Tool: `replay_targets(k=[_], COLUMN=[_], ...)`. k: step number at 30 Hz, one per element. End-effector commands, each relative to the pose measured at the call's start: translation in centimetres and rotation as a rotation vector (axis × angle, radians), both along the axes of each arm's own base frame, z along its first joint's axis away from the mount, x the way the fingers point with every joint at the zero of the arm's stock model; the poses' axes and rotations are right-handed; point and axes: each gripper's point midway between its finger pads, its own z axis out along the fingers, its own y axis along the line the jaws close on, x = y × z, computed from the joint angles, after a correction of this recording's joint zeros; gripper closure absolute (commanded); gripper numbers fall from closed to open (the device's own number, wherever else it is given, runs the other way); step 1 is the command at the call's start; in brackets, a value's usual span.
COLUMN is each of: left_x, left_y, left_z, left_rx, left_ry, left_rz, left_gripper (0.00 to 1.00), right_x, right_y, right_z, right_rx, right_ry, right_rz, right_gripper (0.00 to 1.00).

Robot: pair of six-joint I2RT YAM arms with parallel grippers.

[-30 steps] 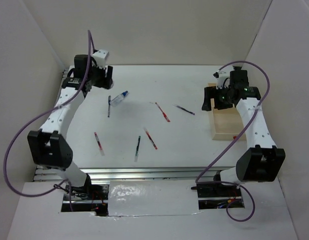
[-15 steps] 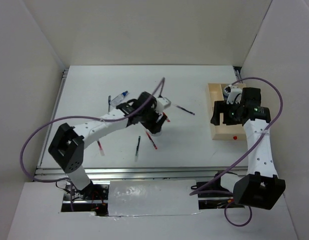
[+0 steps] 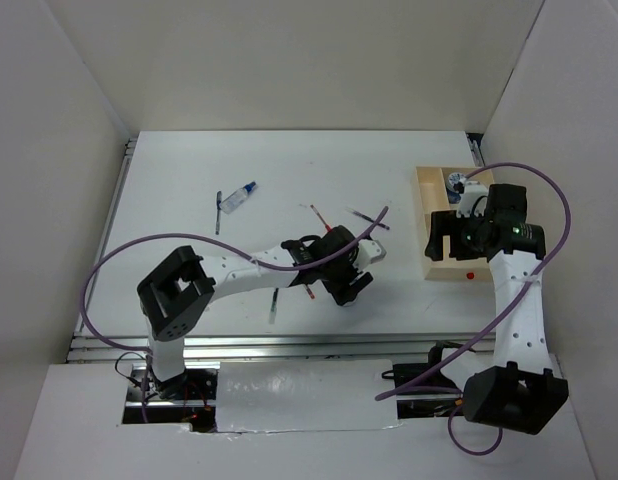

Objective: Sort the stationery into containers
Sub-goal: Place the stationery at the center of the board, then pick up the stationery from the center of the board.

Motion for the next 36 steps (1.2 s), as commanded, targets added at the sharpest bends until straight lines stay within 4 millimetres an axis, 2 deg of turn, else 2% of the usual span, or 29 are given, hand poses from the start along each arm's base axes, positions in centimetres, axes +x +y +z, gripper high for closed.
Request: replay_targets(k=[1,3,5,7,10,11,13,14,15,16,17,18,19,20,21,22,23,24,25,26,27,28,29,33,34,35,36], left_x=[1.2,1.0,0.7,0.4,0.4,0.5,1.1,1.7,2.2,4.5,5.3,6.2,8.7,9.5,11.3,11.6,11.7,12.2,11.3,10.4,10.0,8.8,7.9,5.3,4.7,4.5,4.4], left_y=[-1.5,-1.5,-1.4,-1.6,-1.6,-1.4,-0.7,-0.1,1.1,3.3,5.2,7.3,11.5,13.8,18.0,20.8,23.0,26.4,28.6,29.9,32.1,33.2,34.5,37.4,37.5,39.2,39.6], left_z=[0.8,0.4,0.5,1.7,5.7,8.5,12.1,16.2,17.6,19.4,22.7,23.5,25.3,25.7,25.1,25.6,23.9,22.5,22.5,19.9,18.8,19.3,17.0,13.9,13.2,13.5,13.7], left_rx=[-0.088,-0.083,-0.073,-0.092,-0.162,-0.204,-0.257,-0.319,-0.323,-0.35,-0.399,-0.4,-0.42,-0.416,-0.38,-0.362,-0.319,-0.277,-0.265,-0.233,-0.215,-0.227,-0.193,-0.131,-0.124,-0.139,-0.146], left_ry=[-0.036,-0.027,-0.015,-0.012,-0.031,-0.045,-0.055,-0.103,-0.108,-0.127,-0.167,-0.169,-0.203,-0.21,-0.21,-0.242,-0.227,-0.223,-0.234,-0.188,-0.181,-0.211,-0.187,-0.163,-0.149,-0.161,-0.159], left_rz=[0.024,0.014,-0.008,-0.028,-0.039,-0.037,-0.029,-0.018,0.009,0.082,0.122,0.173,0.285,0.345,0.461,0.537,0.6,0.693,0.745,0.769,0.815,0.831,0.864,0.97,0.972,1.028,1.039], left_gripper=[0.42,0.28,0.01,0.01,0.01,0.01,0.01,0.01,0.01,0.01,0.01,0.01,0.01,0.01,0.01,0.01,0.01,0.01,0.01,0.01,0.01,0.01,0.01,0.01,0.01,0.01,0.01], right_x=[-0.4,-0.4,-0.5,-0.5,-0.5,-0.4,-0.3,-0.2,-0.1,0.0,0.2,0.4,0.8,1.0,1.6,1.4,1.5,1.8,1.5,1.4,1.8,1.8,1.7,1.2,1.0,0.8,0.5], right_y=[0.2,0.4,0.5,0.7,0.7,0.7,1.0,1.3,1.5,2.2,2.6,3.1,4.4,5.0,5.8,7.9,8.9,9.8,11.8,12.7,13.4,14.0,15.3,18.0,18.4,19.2,19.7], right_z=[1.0,0.9,0.9,1.3,2.1,2.3,2.7,2.8,3.0,3.0,2.9,2.8,2.9,2.6,2.4,2.3,1.9,1.7,0.9,0.5,-0.4,-0.9,-1.3,-4.3,-4.9,-5.9,-6.4], right_rx=[0.001,0.011,0.02,0.022,0.019,0.02,0.032,0.039,0.044,0.052,0.047,0.051,0.047,0.047,0.049,0.048,0.054,0.045,0.038,0.032,0.012,-0.001,-0.011,-0.061,-0.072,-0.086,-0.09], right_ry=[-0.03,-0.032,-0.026,-0.033,-0.048,-0.053,-0.051,-0.047,-0.048,-0.041,-0.041,-0.036,-0.049,-0.043,-0.043,-0.043,-0.028,-0.033,-0.008,0.002,0.024,0.032,0.032,0.107,0.12,0.142,0.153], right_rz=[0.014,0.018,0.023,0.033,0.034,0.036,0.046,0.055,0.06,0.086,0.095,0.1,0.141,0.147,0.167,0.237,0.257,0.277,0.342,0.365,0.387,0.404,0.444,0.533,0.547,0.576,0.593], right_gripper=[0.13,0.13,0.13,0.13,0.12,0.12,0.12,0.12,0.12,0.12,0.12,0.12,0.12,0.12,0.12,0.12,0.12,0.12,0.12,0.12,0.12,0.12,0.13,0.13,0.12,0.12,0.12])
